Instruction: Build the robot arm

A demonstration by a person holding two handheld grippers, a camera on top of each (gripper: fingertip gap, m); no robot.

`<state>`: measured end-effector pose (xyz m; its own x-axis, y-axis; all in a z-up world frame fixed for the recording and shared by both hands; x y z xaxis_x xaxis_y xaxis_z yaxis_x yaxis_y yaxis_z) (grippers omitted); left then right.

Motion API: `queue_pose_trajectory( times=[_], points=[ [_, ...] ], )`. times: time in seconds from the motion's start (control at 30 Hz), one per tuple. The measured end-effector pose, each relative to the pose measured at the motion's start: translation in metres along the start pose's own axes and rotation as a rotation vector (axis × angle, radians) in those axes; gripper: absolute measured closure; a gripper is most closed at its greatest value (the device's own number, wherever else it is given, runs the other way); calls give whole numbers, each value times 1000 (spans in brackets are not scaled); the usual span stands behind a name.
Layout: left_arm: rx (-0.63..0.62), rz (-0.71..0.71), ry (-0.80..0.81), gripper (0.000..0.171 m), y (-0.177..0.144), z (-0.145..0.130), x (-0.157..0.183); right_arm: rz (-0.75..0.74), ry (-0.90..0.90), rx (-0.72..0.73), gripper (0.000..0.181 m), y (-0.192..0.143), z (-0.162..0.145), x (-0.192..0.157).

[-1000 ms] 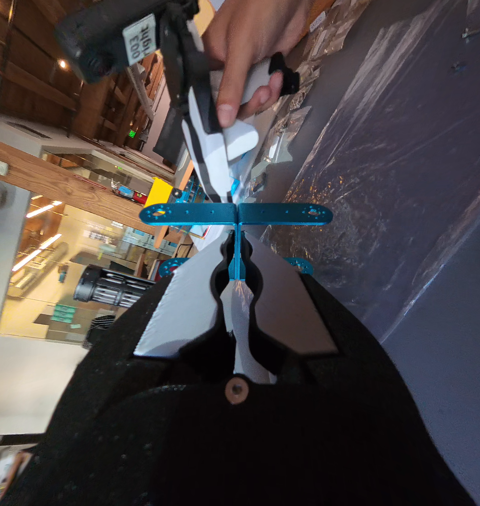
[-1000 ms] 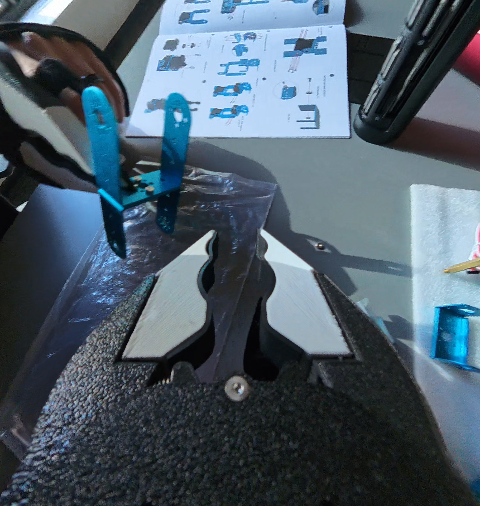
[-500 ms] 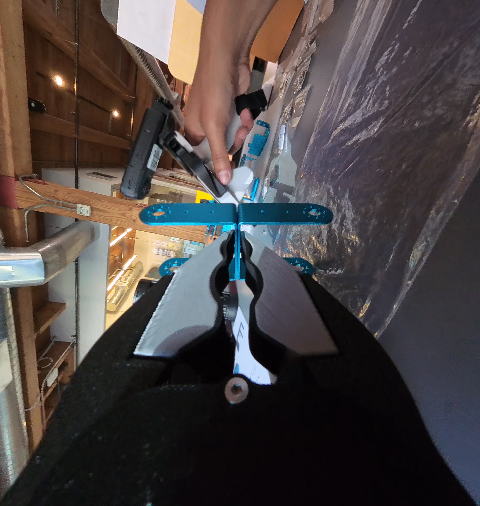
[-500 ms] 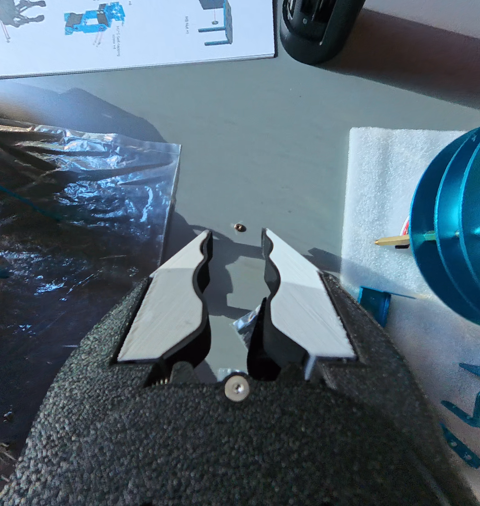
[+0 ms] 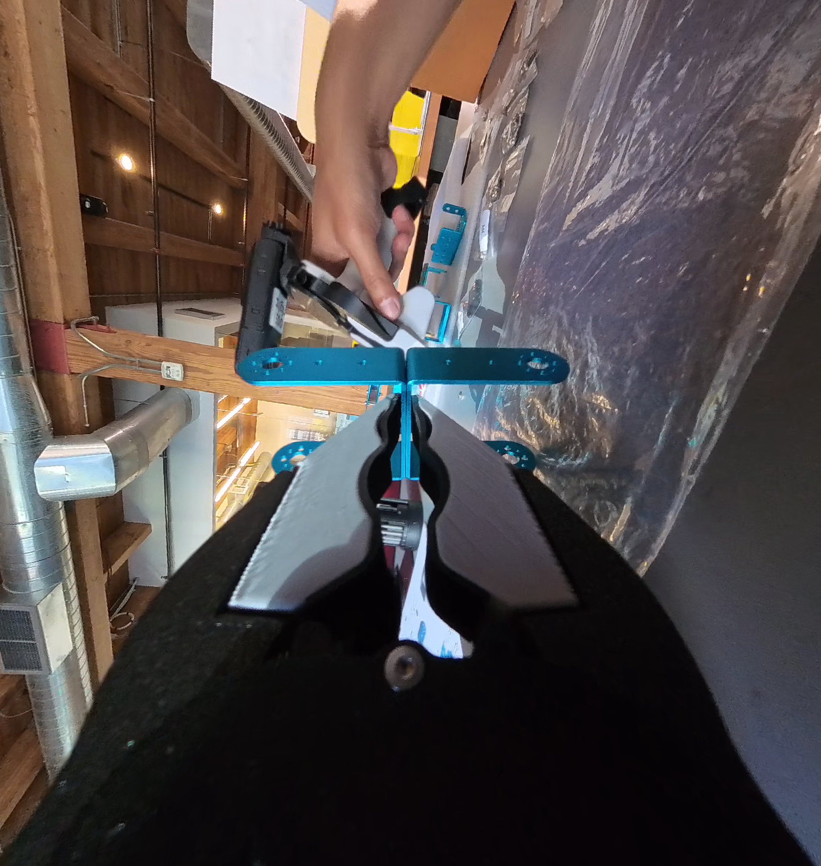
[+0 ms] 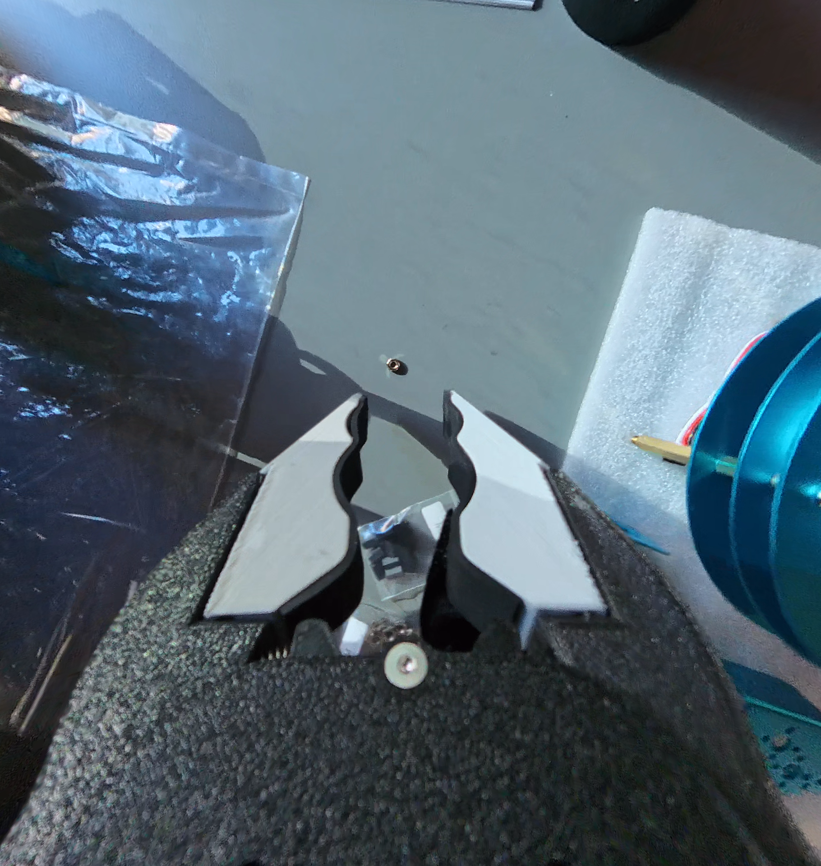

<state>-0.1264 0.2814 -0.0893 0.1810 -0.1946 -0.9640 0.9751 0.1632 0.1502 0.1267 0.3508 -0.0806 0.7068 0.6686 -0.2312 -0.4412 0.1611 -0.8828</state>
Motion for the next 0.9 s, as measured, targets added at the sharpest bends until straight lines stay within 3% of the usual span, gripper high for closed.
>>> queue_pose_trajectory(
  times=[0.2, 0.67, 0.8, 0.9],
  points=[
    [0, -2, -4, 169, 1, 0, 1, 24, -74, -60, 166, 11, 12, 3],
    [17, 6, 21, 169, -1, 2, 2, -21, -251, -213, 177, 18, 21, -12],
    [11, 15, 44, 169, -1, 1, 3, -13, -273, -186, 178, 16, 20, -15],
    [3, 19, 53, 169, 1, 1, 4, 48, -291, -88, 181, 3, 29, -30]
  ],
)
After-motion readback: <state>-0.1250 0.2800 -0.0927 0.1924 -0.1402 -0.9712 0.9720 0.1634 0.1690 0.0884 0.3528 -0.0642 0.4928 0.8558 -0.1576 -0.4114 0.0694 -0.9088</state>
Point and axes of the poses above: each gripper's, where its closed fingertips meet, y out along the fingers, z out of its top, x = y × z across the jaws, the point moved 8 cm from there along -y, back along the fingers, and after that the axes turned 12 degrees about z, right-handed, at the moved point
